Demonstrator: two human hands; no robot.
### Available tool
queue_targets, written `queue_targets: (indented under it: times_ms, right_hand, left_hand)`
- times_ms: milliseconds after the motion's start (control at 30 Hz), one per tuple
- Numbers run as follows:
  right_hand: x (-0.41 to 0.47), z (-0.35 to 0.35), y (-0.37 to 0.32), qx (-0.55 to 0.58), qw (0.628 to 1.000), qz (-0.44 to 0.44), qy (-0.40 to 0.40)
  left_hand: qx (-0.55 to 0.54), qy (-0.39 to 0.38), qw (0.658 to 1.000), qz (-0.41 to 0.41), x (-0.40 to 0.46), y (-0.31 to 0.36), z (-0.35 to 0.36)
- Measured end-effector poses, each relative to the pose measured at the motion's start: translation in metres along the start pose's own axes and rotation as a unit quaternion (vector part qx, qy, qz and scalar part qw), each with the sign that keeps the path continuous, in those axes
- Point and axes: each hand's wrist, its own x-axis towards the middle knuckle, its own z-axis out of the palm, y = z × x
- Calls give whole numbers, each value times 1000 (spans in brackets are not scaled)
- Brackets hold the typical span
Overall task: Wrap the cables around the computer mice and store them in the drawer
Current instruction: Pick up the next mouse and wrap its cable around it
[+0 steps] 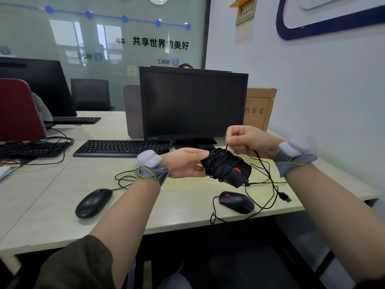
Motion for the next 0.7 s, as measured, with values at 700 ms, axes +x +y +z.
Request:
queue_targets:
  times_ms: [700]
  right_hand:
    - [12,79,40,193,947,-22,255]
  left_hand:
    - [-240,168,926,237,12,-8,9]
